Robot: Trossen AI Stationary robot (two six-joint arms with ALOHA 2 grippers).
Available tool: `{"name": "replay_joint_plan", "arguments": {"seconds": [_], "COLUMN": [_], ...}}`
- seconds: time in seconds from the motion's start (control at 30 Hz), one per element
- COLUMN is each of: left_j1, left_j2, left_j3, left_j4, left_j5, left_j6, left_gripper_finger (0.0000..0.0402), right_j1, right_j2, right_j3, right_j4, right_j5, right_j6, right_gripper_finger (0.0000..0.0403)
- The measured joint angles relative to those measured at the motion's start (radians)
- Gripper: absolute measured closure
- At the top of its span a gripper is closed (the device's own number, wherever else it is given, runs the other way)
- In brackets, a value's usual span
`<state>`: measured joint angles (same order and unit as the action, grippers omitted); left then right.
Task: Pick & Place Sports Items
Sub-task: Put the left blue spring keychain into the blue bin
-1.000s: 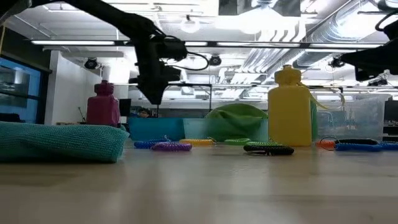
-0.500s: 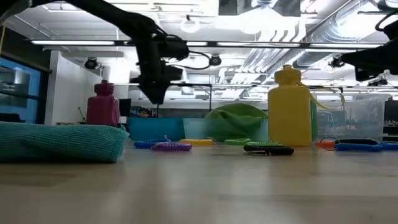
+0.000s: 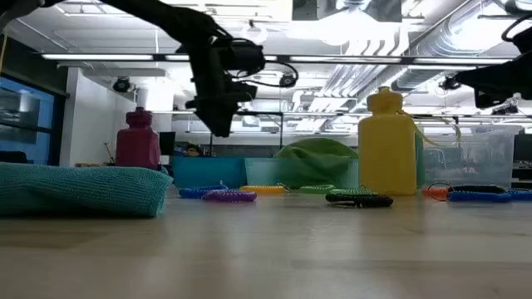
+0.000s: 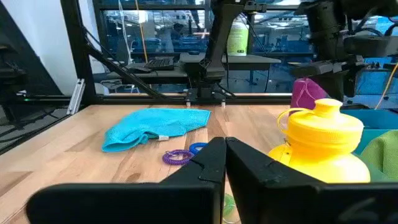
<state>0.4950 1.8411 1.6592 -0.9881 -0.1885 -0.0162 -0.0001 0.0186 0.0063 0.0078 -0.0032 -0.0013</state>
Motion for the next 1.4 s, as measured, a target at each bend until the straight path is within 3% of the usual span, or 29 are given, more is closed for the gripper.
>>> {"name": "replay_joint_plan", "arguments": {"seconds": [0.5,0.87,1.4], "left_j1": [-0.23,-0.44,-0.564], "left_j2": [-0.028,-0.028,-0.004], "left_j3": [0.001,0.001,0.0], "left_j4": [-0.161,-0.201,-0.195], "left_j5": [0.002,0.002,0.001], "left_j6": [-0.146,-0.425,-0.755], "left_gripper_finger": [0.025,0.025,0.025], "right_j1": [0.0,0.0,0.0], "right_j2": [0.0,0.0,0.0], "right_j3": [0.0,0.0,0.0], "right_j4": [0.0,0.0,0.0], "right_j5": [0.0,0.0,0.0], "right_j6": [0.0,0.0,0.0], "right_gripper_finger": [0.0403,0.0403,0.0402]}}
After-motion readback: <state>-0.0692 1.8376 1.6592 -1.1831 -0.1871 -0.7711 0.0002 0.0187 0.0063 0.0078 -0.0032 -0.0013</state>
